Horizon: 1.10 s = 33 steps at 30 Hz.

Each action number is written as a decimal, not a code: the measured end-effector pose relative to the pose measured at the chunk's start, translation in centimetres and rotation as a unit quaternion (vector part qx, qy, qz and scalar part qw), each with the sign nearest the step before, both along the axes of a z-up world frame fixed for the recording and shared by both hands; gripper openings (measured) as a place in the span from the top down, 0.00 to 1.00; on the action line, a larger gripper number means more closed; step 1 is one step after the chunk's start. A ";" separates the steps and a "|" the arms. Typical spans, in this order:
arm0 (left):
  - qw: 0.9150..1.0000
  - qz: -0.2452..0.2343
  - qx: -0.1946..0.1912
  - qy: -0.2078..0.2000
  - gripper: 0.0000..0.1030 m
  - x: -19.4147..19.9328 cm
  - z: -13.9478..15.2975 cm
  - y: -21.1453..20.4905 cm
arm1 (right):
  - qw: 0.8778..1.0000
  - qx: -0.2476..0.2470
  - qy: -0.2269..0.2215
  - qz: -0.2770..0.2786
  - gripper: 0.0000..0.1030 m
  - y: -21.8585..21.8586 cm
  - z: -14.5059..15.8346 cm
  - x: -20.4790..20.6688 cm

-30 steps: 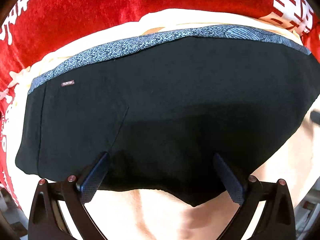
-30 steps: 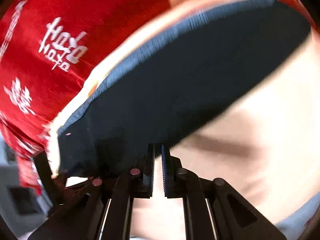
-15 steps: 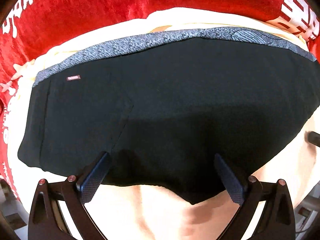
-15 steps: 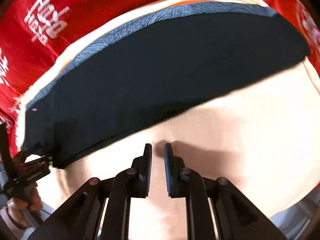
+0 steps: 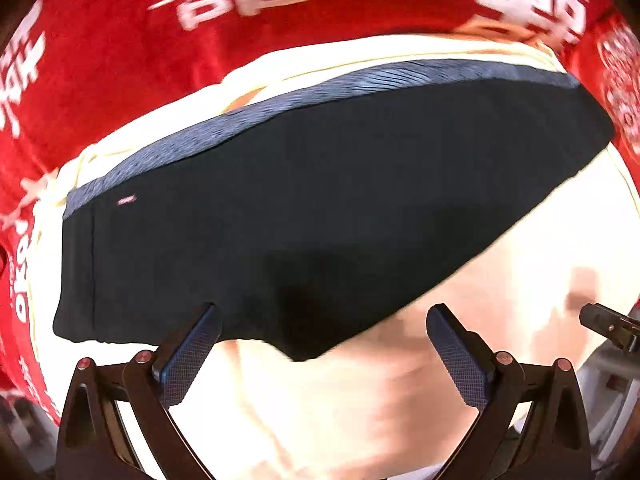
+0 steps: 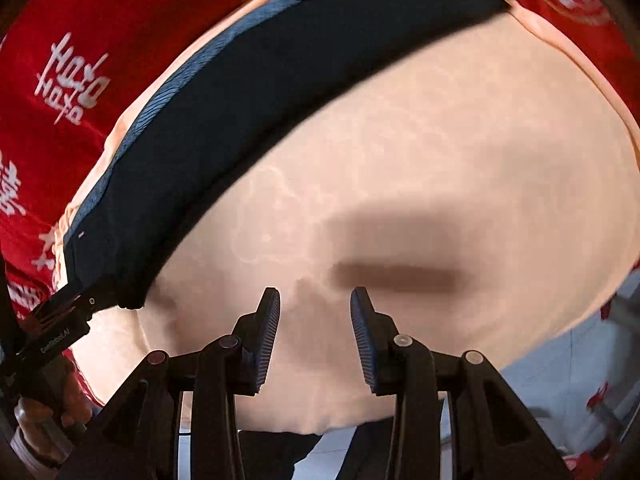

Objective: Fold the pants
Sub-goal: 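Open both grippers and lift them away from the folded trousers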

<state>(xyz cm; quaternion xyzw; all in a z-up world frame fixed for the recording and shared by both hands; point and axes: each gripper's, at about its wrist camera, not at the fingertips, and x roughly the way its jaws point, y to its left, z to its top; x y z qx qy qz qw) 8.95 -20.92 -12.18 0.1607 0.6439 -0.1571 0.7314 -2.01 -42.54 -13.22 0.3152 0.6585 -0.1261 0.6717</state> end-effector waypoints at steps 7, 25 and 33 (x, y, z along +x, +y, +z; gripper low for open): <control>1.000 -0.015 0.024 0.010 0.00 -0.8 -0.8 -3.3 | 1.000 0.016 0.011 -0.010 0.53 -1.5 -1.2 -1.3; 0.999 0.012 0.032 0.040 0.00 -1.0 -0.3 -14.0 | 0.999 0.033 0.006 0.004 0.46 -10.8 -1.8 1.7; 0.998 0.010 0.037 0.044 0.00 -0.6 -0.4 -17.4 | 0.999 0.039 0.003 -0.002 0.46 -14.0 -2.2 1.9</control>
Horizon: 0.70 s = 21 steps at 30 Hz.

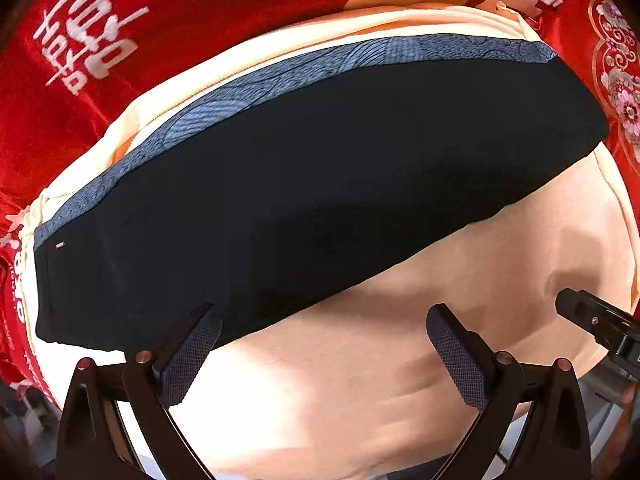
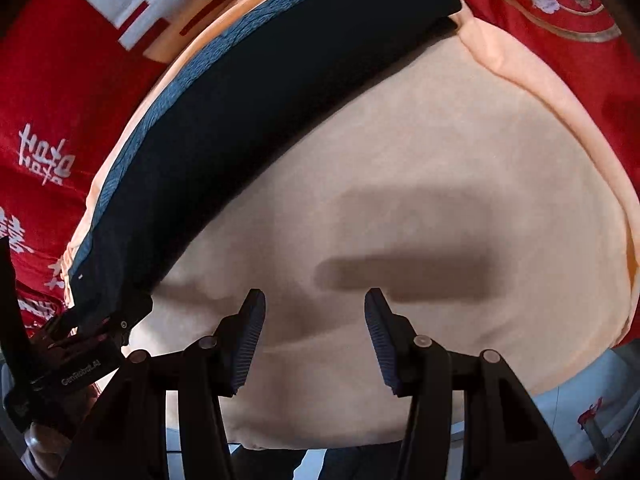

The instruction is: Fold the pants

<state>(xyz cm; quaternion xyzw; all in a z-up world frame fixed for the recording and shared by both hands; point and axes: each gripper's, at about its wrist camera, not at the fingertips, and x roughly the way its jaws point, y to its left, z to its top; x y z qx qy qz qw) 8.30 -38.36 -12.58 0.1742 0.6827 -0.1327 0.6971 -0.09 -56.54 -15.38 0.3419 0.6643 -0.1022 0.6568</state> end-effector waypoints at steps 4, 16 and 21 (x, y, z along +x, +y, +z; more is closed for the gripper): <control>1.000 0.002 0.002 0.000 0.00 0.4 0.0 -1.4 | 1.000 0.005 -0.001 -0.008 0.46 -1.4 -0.4 0.5; 1.000 0.008 0.005 -0.021 0.00 1.3 0.2 -5.5 | 0.990 0.064 -0.078 -0.096 0.46 -6.5 -1.7 0.9; 0.998 0.039 0.001 -0.054 0.00 2.8 0.4 -6.3 | 0.976 0.073 -0.144 -0.146 0.46 -9.0 -2.3 1.7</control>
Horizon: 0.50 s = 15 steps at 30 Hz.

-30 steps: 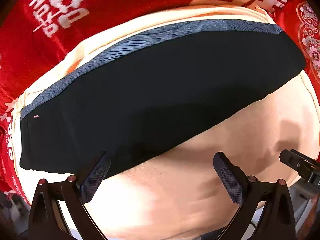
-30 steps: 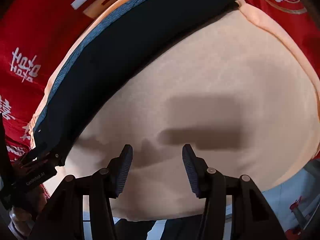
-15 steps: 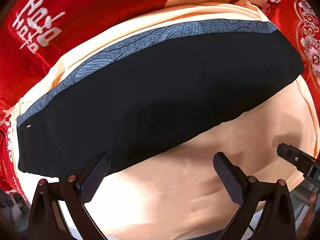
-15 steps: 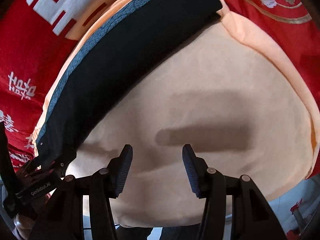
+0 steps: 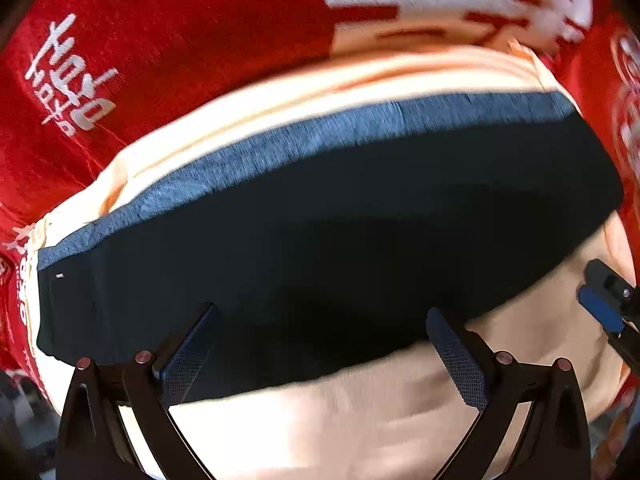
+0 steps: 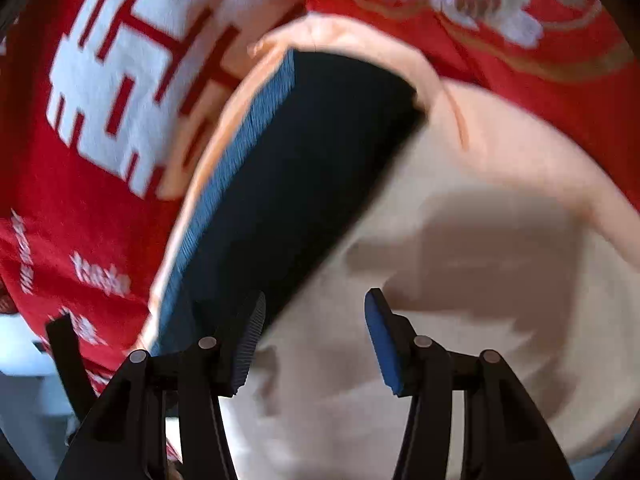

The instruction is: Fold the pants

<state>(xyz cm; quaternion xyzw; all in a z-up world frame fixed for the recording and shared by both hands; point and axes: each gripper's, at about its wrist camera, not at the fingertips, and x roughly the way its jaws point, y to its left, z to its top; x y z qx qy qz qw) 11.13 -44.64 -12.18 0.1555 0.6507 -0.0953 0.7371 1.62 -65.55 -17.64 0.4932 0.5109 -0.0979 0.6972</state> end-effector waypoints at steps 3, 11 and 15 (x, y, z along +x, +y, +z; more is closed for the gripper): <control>0.999 0.030 -0.015 -0.007 0.00 0.9 -0.6 -0.2 | 1.000 0.010 -0.021 -0.012 0.46 -0.7 -1.1 0.7; 0.998 0.059 -0.036 0.002 0.00 1.6 -3.7 0.1 | 0.993 0.059 -0.092 -0.055 0.44 -1.9 -2.8 1.0; 0.998 0.043 -0.037 -0.006 0.00 1.3 -3.5 -0.1 | 0.991 0.051 -0.109 -0.060 0.44 -1.7 -3.0 2.7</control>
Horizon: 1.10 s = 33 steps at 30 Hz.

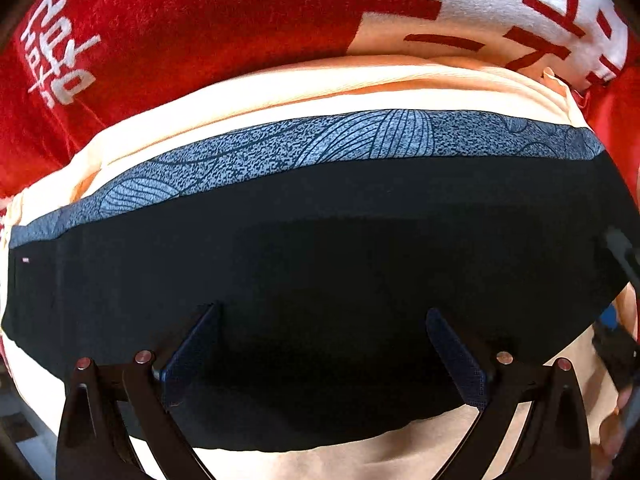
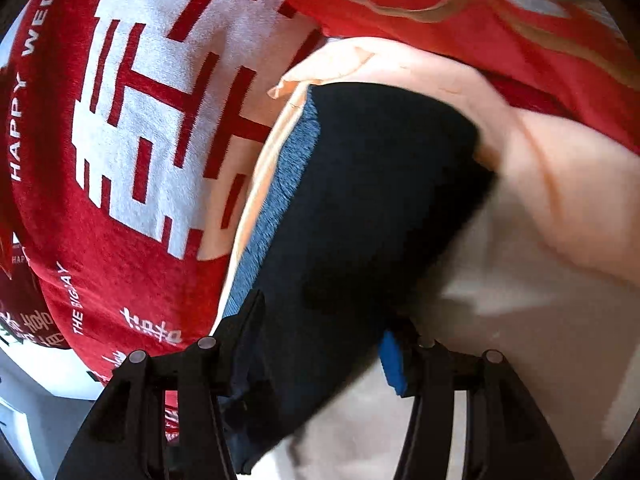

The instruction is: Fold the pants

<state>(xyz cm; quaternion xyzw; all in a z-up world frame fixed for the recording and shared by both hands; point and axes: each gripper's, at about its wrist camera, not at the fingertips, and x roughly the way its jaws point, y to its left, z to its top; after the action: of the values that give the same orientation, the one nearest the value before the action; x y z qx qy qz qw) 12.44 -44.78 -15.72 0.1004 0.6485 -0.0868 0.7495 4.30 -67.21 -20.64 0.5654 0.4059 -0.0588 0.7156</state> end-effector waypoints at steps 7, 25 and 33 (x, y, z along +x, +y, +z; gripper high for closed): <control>1.000 -0.021 0.007 -0.001 0.00 0.1 1.3 -0.7 | 0.999 0.032 0.019 -0.014 0.51 -0.3 0.9 -0.1; 0.994 -0.057 -0.086 -0.031 0.25 -2.1 1.2 -3.2 | 0.988 -0.106 0.036 0.109 0.88 2.2 5.8 2.9; 0.991 -0.077 -0.108 -0.026 0.25 -2.5 1.7 -1.1 | 0.961 -0.210 0.020 0.181 0.88 7.3 10.0 5.0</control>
<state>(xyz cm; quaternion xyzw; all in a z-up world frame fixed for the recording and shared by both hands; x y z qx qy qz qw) 9.90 -45.92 -13.99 0.0709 0.6061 -0.2112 0.7636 9.29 -59.87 -10.68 0.3179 0.4938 -0.0236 0.8090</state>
